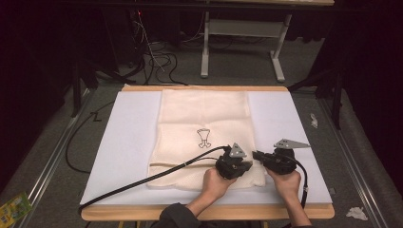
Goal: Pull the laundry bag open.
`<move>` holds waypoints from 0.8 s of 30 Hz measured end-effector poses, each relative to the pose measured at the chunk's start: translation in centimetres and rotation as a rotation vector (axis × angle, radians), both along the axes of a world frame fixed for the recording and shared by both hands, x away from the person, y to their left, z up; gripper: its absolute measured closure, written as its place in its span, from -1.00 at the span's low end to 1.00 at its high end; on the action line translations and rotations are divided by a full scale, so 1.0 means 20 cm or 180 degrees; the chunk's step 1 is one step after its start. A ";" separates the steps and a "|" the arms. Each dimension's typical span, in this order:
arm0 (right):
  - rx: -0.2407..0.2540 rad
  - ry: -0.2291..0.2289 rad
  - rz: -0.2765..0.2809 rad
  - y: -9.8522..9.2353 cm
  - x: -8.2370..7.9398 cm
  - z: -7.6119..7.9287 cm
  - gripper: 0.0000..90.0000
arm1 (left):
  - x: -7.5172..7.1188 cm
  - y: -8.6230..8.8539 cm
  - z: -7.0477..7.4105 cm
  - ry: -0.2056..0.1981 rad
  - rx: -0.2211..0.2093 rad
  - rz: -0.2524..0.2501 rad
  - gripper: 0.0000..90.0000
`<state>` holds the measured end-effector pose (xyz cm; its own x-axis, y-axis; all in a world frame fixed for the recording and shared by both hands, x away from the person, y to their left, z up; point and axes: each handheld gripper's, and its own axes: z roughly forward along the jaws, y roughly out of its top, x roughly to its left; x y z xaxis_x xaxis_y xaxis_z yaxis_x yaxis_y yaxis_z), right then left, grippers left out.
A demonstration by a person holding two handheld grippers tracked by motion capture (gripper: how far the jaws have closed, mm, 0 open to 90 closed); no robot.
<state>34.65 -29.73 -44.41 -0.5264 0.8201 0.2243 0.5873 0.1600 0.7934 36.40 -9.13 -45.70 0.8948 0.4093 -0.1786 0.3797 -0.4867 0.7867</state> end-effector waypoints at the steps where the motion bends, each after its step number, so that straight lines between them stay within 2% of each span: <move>1: -0.0010 0.0022 -0.0001 0.00 0.00 0.00 0.96 | 0.00 0.00 0.00 -0.0004 0.0006 -0.0001 0.93; 6: -0.0094 -0.0032 0.0014 0.02 0.00 0.02 0.96 | 0.00 0.01 0.01 0.0007 0.0017 0.0007 0.93; 7: -0.0114 -0.0032 0.0021 0.01 0.00 0.02 0.96 | 0.00 0.01 0.02 -0.0023 0.0033 0.0003 0.93; 13: -0.0131 -0.0020 0.0018 0.01 0.00 0.01 0.97 | 0.00 0.02 0.02 -0.0056 0.0053 -0.0007 0.93; 17: -0.0143 -0.0004 0.0014 0.01 0.00 0.01 0.97 | 0.00 0.02 0.02 -0.0028 0.0054 -0.0006 0.93; 19: -0.0163 -0.0025 0.0006 0.01 0.00 0.01 0.97 | 0.00 0.02 0.03 -0.0065 0.0076 -0.0002 0.93; 24: -0.0157 -0.0020 -0.0002 0.01 0.00 0.01 0.97 | 0.02 0.06 0.03 -0.0027 0.0061 0.0051 0.93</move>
<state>34.64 -29.63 -44.19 -0.5272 0.8304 0.1801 0.5823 0.1988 0.7883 36.81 -8.00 -45.17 0.8895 0.4268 -0.1631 0.3809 -0.4956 0.7806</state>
